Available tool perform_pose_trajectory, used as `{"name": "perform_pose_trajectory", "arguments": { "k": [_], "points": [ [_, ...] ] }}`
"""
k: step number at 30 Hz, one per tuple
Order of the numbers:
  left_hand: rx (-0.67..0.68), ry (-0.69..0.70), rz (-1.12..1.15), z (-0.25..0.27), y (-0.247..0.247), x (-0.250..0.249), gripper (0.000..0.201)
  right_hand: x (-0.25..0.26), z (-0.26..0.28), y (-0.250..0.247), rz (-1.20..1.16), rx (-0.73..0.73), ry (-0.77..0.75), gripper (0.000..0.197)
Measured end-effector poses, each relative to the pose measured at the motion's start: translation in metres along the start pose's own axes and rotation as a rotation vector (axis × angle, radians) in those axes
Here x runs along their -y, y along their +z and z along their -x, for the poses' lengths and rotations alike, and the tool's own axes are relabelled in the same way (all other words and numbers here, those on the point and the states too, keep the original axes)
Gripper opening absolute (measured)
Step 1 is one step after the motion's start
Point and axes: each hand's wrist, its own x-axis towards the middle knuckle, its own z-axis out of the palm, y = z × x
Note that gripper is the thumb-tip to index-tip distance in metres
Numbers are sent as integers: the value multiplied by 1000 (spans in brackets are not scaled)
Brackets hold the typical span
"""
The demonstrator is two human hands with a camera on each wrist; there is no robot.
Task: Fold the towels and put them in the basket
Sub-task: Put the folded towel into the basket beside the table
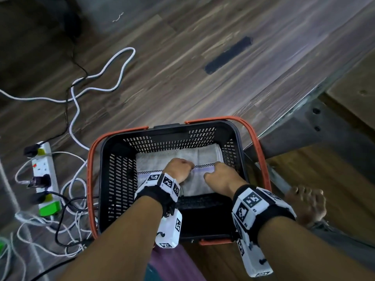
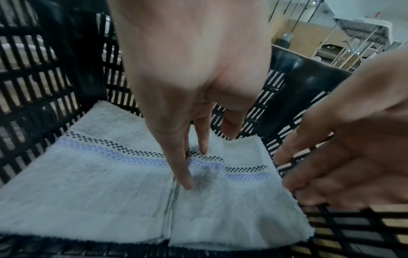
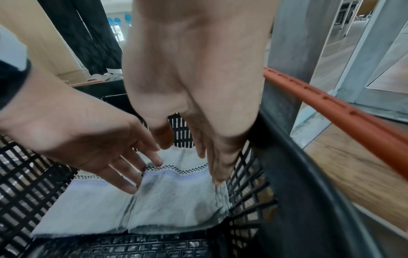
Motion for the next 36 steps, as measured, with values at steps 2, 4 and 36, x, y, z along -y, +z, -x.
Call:
{"name": "perform_pose_trajectory", "arguments": {
  "k": [2, 4, 36],
  "points": [
    [-4, -18, -5, -2, 0, -3, 27, -2, 0, 4, 1, 46, 35, 49],
    [-56, -23, -25, -5, 1, -4, 28, -7, -1, 9, -2, 92, 54, 50],
    [-175, 579, -203, 228, -76, -162, 14, 60, 257, -169, 194, -339, -635, 24]
  ]
}}
